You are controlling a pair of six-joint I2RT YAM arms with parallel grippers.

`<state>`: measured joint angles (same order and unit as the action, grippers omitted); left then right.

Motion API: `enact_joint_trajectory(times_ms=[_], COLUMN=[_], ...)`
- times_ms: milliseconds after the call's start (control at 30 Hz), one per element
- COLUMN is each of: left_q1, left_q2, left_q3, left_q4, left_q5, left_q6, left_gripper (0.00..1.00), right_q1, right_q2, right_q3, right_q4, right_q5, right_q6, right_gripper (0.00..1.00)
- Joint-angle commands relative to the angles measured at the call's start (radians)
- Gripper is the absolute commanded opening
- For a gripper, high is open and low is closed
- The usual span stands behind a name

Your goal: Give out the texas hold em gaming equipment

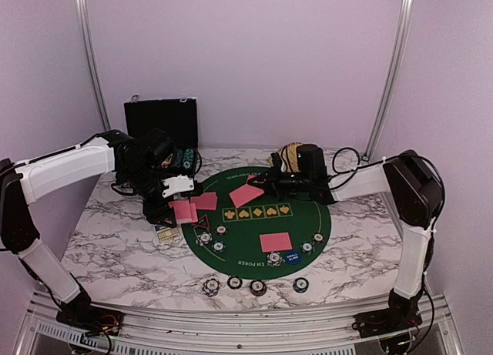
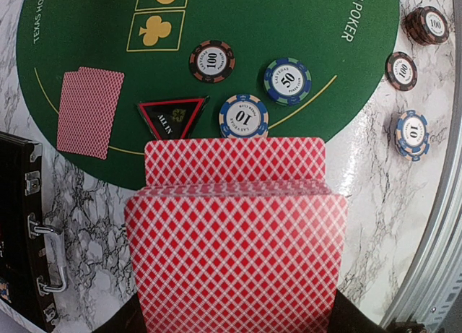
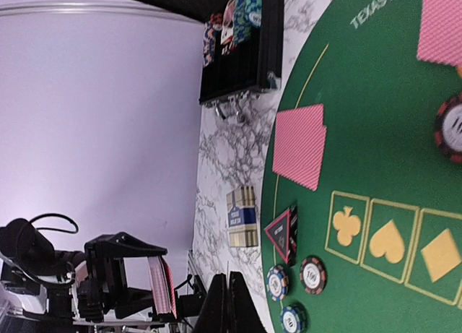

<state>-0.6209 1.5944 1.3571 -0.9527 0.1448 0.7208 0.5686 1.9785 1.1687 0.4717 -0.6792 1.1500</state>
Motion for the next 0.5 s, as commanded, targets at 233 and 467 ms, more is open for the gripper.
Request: enact_joint_trajectory(times_ms=[233, 467], left_q1=[-0.002, -0.002], left_q2=[-0.026, -0.025], left_q3=[0.021, 0.019], left_q4=[-0.025, -0.029], left_q5=[0.005, 0.004], left_q6=[-0.001, 0.002], left_gripper=[0.00, 0.00], right_q1=[-0.147, -0.159], right_q2=[0.183, 0.305], right_q3=[0.272, 0.413], right_q4=[-0.136, -0.174], right_q5=[0.160, 0.261], right_q6=[-0.160, -0.199], right_gripper=[0.00, 0.00])
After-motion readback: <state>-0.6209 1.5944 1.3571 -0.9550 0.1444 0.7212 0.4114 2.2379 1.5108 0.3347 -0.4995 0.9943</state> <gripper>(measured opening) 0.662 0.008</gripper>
